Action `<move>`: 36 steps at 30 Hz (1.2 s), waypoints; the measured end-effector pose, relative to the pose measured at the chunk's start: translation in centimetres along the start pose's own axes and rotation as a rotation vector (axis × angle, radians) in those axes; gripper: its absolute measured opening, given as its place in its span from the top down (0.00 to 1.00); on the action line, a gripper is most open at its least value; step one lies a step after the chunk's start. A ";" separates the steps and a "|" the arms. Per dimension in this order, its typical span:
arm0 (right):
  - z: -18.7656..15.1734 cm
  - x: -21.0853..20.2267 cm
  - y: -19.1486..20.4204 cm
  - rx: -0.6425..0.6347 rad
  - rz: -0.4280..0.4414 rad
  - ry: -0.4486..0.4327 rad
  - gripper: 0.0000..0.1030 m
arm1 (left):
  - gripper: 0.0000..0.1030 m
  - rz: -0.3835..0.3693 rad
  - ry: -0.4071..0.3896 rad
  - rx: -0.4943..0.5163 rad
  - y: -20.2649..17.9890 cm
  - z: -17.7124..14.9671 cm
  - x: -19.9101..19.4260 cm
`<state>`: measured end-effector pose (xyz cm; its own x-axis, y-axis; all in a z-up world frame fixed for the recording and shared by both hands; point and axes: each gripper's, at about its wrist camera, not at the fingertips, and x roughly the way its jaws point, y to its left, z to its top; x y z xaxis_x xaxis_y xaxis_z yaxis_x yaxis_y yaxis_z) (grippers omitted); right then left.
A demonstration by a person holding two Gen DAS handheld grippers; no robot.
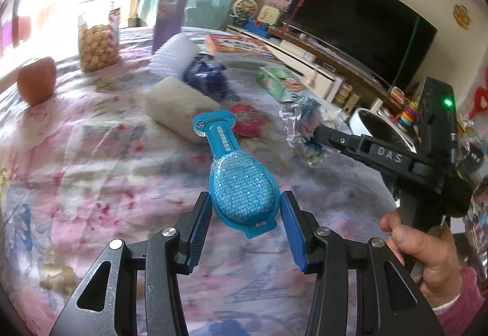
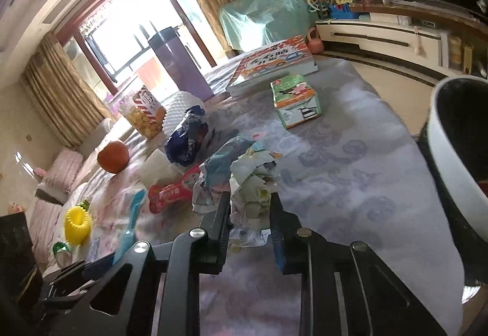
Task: Collect trash
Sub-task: 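Carry the blue brush and crumpled wrapper over the trash bin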
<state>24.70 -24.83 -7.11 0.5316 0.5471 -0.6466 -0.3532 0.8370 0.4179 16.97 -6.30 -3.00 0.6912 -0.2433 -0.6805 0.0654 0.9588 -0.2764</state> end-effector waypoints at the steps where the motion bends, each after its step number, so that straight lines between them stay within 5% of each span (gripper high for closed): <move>1: -0.1 -0.3 -0.1 0.003 0.002 -0.002 0.77 | 0.57 -0.005 0.001 0.006 -0.2 0.0 0.1; 36: -1.8 -13.8 -8.5 0.131 -0.164 -0.172 0.77 | 0.57 -0.148 0.053 0.233 -11.3 1.9 6.2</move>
<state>18.97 -39.51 -2.85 0.7005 0.3877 -0.5992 -0.1550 0.9022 0.4026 21.88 -18.38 -2.86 0.6235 -0.3842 -0.6809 0.3303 0.9188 -0.2159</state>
